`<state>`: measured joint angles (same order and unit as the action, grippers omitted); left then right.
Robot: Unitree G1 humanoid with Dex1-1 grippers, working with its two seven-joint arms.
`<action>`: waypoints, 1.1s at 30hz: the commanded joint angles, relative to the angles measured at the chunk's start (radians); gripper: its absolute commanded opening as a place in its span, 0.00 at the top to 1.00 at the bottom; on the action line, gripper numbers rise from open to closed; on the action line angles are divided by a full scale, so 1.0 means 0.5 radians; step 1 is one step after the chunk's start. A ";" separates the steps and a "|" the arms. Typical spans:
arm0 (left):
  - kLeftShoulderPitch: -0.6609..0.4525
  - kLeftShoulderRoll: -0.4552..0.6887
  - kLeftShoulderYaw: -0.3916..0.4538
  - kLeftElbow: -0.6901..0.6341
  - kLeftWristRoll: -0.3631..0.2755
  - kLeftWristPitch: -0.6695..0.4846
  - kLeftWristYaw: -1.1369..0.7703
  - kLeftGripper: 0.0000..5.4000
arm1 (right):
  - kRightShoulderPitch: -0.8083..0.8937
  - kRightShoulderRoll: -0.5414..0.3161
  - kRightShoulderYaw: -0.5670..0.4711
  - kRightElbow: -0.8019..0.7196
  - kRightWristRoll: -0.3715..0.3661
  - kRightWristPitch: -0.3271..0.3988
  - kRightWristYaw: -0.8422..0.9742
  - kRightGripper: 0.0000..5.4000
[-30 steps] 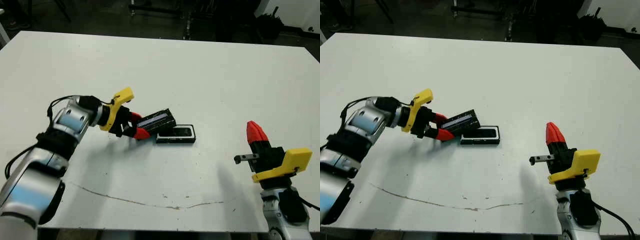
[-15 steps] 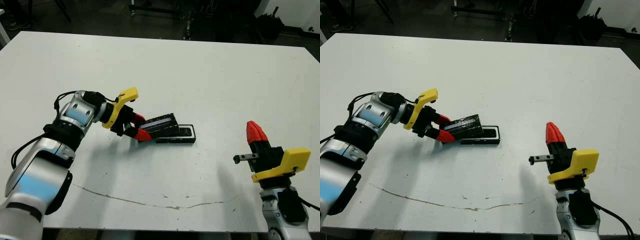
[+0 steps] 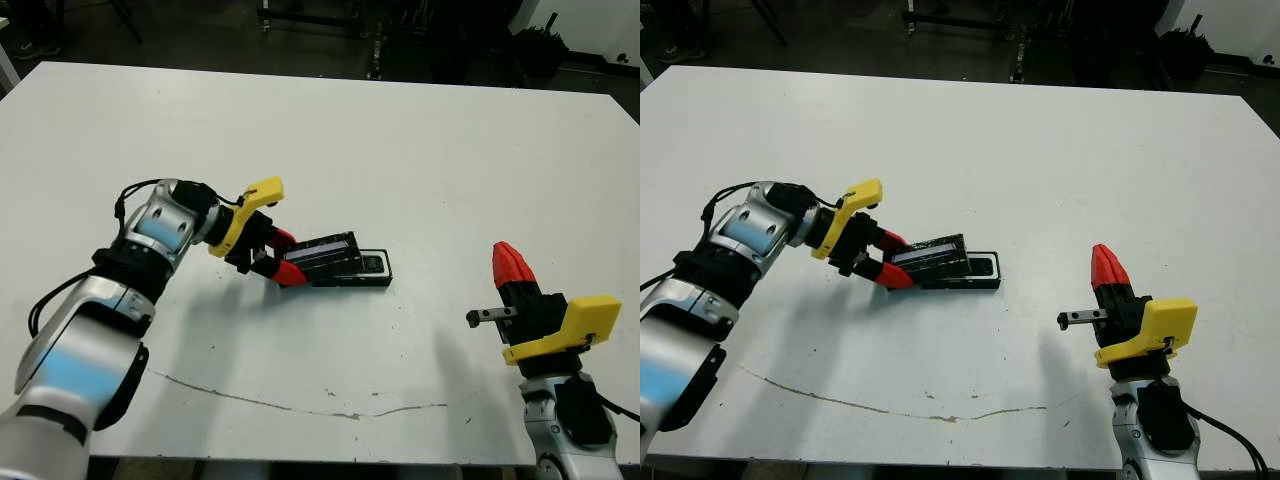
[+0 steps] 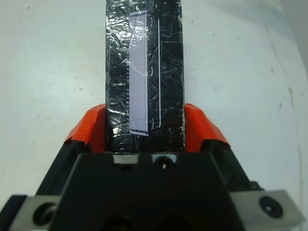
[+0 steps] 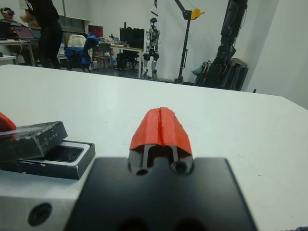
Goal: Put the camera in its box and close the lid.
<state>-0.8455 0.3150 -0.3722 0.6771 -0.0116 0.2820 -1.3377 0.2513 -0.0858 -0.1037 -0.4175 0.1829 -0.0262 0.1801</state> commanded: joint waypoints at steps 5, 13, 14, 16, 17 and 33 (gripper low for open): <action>0.145 -0.090 -0.065 -0.184 0.089 0.004 0.216 0.41 | 0.009 -0.021 -0.027 0.005 0.043 0.036 0.001 1.00; 0.136 -0.158 -0.120 -0.174 0.095 0.028 0.211 0.41 | 0.020 -0.022 -0.029 -0.001 0.037 0.033 -0.010 1.00; 0.131 -0.168 -0.123 -0.159 0.094 0.030 0.207 0.41 | 0.021 -0.021 -0.030 0.000 0.040 0.031 -0.011 1.00; 0.123 -0.191 -0.126 -0.121 0.092 0.017 0.203 0.41 | 0.023 -0.023 -0.030 -0.002 0.036 0.030 -0.011 1.00; 0.116 -0.205 -0.122 -0.089 0.087 -0.002 0.197 0.41 | 0.023 -0.025 -0.031 0.000 0.036 0.027 -0.008 1.00; -0.284 -0.633 -0.100 0.798 0.218 -0.324 0.167 0.41 | 0.031 -0.023 -0.027 0.005 -0.025 0.027 -0.038 1.00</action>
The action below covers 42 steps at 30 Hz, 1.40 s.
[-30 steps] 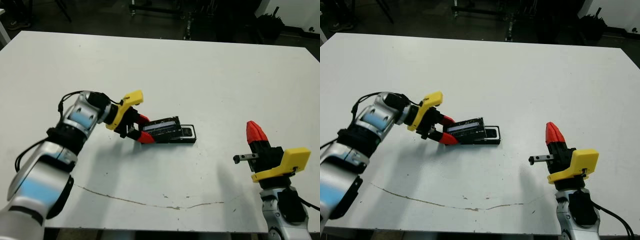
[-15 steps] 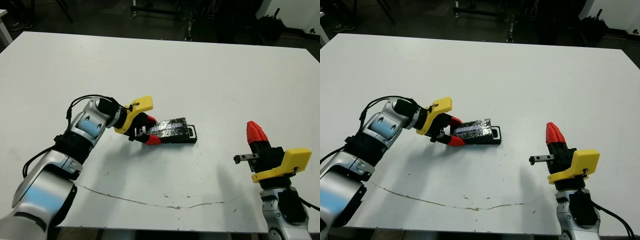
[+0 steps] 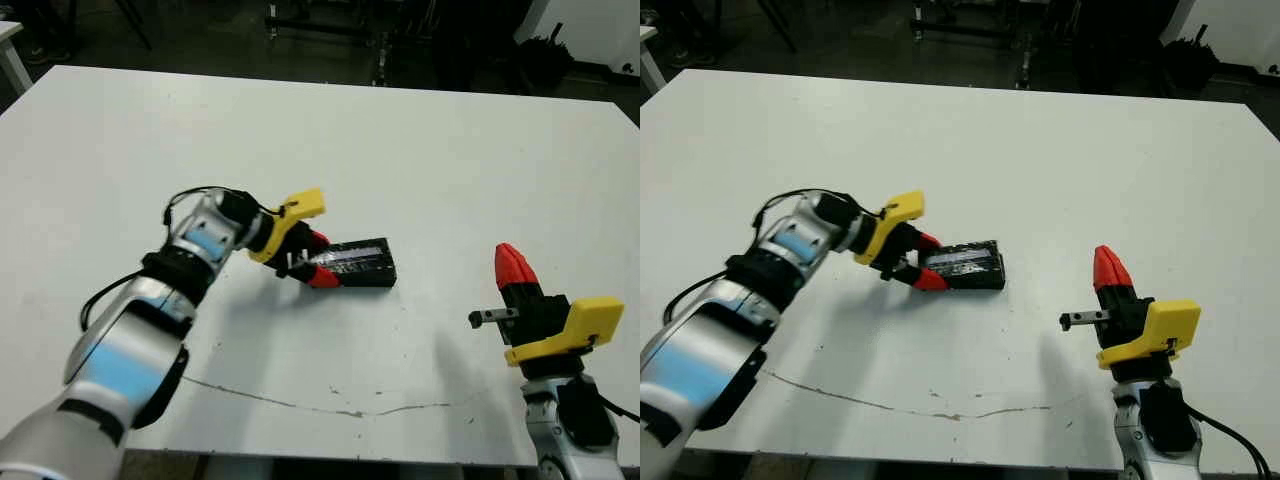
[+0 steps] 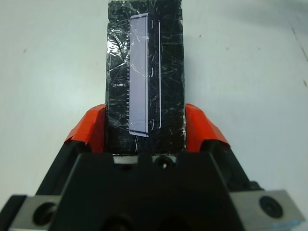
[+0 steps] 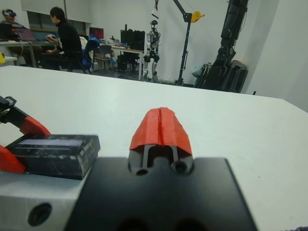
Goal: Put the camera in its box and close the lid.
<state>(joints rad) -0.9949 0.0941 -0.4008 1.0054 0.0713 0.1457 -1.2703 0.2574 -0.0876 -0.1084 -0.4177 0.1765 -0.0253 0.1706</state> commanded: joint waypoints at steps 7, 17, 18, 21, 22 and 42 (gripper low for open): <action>-0.064 -0.331 -0.005 0.317 0.104 -0.199 0.061 0.41 | 0.027 -0.014 -0.023 0.023 0.004 0.007 -0.010 1.00; -0.089 -0.408 -0.003 0.326 0.198 -0.151 0.091 0.41 | 0.041 -0.014 -0.019 0.012 0.018 0.026 -0.005 1.00; -0.082 -0.405 0.009 0.320 0.195 -0.132 0.099 0.41 | 0.043 -0.011 -0.018 0.010 0.023 0.029 -0.005 1.00; -0.069 -0.373 0.027 0.319 0.199 -0.176 0.094 0.33 | 0.044 -0.011 -0.018 0.012 0.028 0.023 -0.002 1.00; -0.067 -0.355 0.034 0.321 0.200 -0.204 0.093 0.31 | 0.043 -0.011 -0.017 0.010 0.029 0.026 -0.002 1.00; 0.254 0.106 0.343 -0.526 -0.167 -0.103 -0.128 0.00 | 0.005 -0.031 -0.013 0.032 0.070 0.027 0.047 1.00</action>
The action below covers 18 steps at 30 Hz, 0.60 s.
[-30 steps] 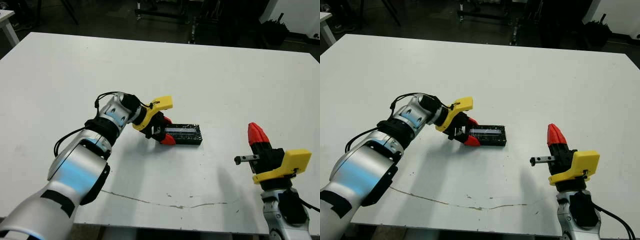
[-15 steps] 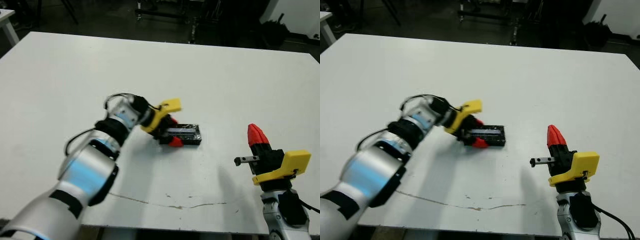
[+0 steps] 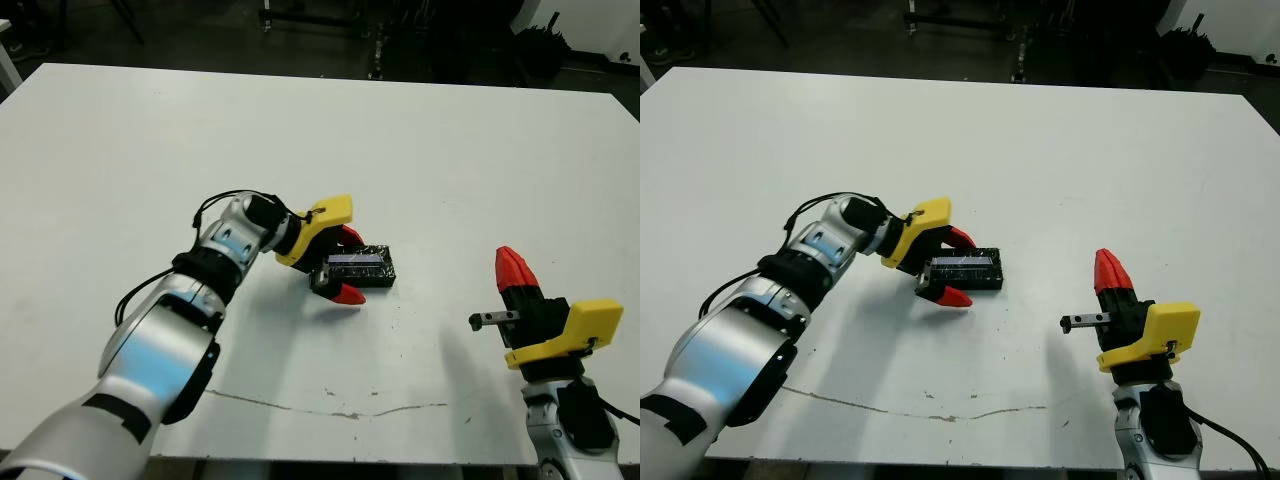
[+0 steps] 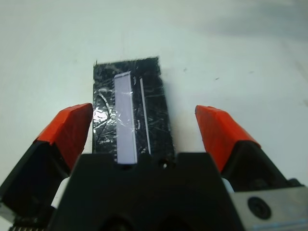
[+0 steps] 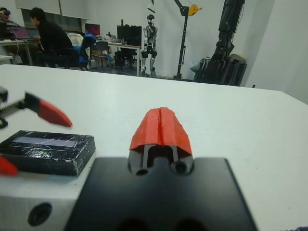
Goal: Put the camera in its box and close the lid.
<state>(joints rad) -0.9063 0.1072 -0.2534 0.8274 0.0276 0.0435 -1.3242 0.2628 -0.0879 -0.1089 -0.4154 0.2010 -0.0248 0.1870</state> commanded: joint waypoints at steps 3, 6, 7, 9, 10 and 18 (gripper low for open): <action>0.152 0.125 0.131 -0.376 -0.221 0.235 -0.001 0.00 | -0.010 -0.031 -0.007 0.022 0.009 0.046 0.010 1.00; 0.237 0.156 0.207 -0.576 -0.335 0.301 0.078 0.00 | -0.011 -0.031 -0.004 0.026 0.006 0.038 0.015 1.00; 0.267 0.163 0.239 -0.637 -0.377 0.315 0.112 0.00 | -0.010 -0.030 -0.004 0.027 0.009 0.036 0.017 1.00; 0.326 0.179 0.303 -0.744 -0.453 0.325 0.186 0.00 | -0.006 -0.028 -0.003 0.027 0.006 0.037 0.015 1.00; 0.351 0.191 0.332 -0.796 -0.491 0.339 0.215 0.00 | -0.005 -0.029 -0.003 0.027 0.006 0.036 0.017 1.00; 0.793 0.204 0.715 -1.539 -0.814 0.573 0.851 0.00 | 0.000 -0.021 -0.002 0.024 -0.002 0.025 0.006 1.00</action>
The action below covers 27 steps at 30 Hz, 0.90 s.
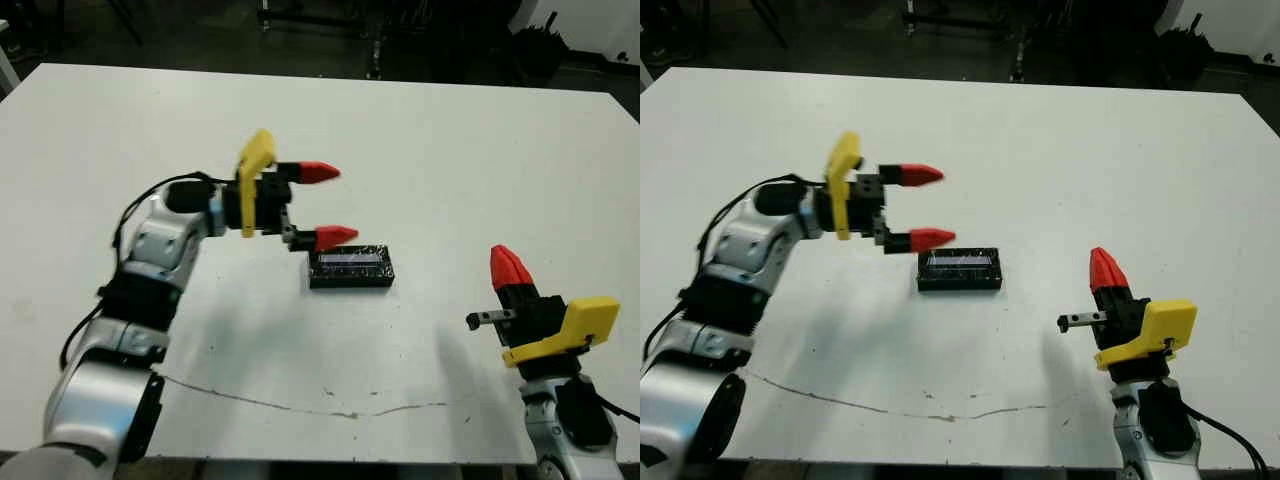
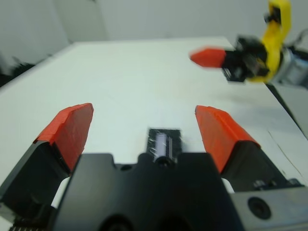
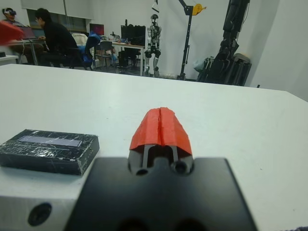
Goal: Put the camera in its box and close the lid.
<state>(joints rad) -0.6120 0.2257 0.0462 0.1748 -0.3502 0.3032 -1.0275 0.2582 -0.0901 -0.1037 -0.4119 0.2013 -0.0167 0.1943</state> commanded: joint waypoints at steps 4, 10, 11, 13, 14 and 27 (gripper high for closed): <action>0.598 -0.235 0.213 -0.580 -0.018 -0.175 0.759 0.07 | -0.015 -0.004 -0.029 0.044 0.023 -0.013 -0.008 1.00; 1.038 -0.423 0.171 -0.654 0.237 -0.797 1.144 0.25 | -0.065 0.024 -0.041 0.074 0.001 -0.037 -0.057 1.00; 1.111 -0.475 0.153 -0.658 0.327 -0.879 1.266 0.27 | -0.071 0.034 -0.041 0.078 0.002 -0.038 -0.069 1.00; 1.257 -0.588 0.095 -0.657 0.469 -0.969 1.484 0.33 | -0.085 0.046 -0.043 0.102 0.018 -0.060 -0.069 1.00; 1.310 -0.628 0.064 -0.647 0.532 -1.000 1.571 0.35 | -0.090 0.053 -0.044 0.113 0.027 -0.068 -0.068 1.00; 1.272 -0.546 -0.067 -0.498 0.581 -0.899 1.717 0.72 | -0.075 0.079 -0.019 0.122 -0.015 -0.098 -0.101 1.00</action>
<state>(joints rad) 0.0270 -0.0622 0.0173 -0.0921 -0.0550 -0.1631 -0.1633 0.2130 -0.0462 -0.1121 -0.3551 0.2002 -0.0568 0.1522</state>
